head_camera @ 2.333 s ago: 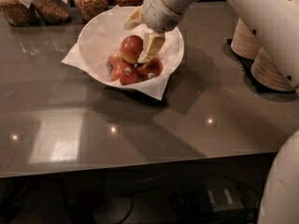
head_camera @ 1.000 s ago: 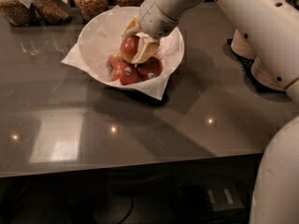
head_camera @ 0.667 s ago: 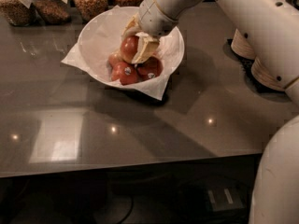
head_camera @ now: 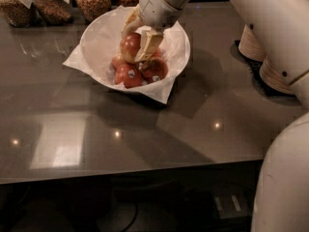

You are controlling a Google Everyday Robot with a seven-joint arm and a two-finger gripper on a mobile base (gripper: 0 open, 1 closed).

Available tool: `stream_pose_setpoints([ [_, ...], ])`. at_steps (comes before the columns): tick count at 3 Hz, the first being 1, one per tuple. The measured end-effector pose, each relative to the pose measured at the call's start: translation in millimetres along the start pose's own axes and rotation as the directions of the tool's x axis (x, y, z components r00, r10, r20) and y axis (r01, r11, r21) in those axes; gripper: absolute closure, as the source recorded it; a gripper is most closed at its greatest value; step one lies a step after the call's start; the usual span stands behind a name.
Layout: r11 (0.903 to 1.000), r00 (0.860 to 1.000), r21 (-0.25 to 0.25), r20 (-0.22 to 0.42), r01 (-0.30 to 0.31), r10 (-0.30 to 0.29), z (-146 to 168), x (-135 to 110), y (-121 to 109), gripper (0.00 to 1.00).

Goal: Pick apple from white bowl

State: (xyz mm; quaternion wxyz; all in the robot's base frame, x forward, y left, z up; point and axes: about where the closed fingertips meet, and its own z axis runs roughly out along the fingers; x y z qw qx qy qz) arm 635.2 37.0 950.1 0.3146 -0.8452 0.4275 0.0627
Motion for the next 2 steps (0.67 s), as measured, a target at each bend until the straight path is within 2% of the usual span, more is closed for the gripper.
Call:
stream_pose_setpoints([
  [1, 0.9989, 0.999, -0.02, -0.015, 0.043, -0.044, -24, -11, -3, 1.0],
  [2, 0.9958, 0.995, 0.004, -0.033, 0.091, -0.091, -58, -25, -10, 1.0],
])
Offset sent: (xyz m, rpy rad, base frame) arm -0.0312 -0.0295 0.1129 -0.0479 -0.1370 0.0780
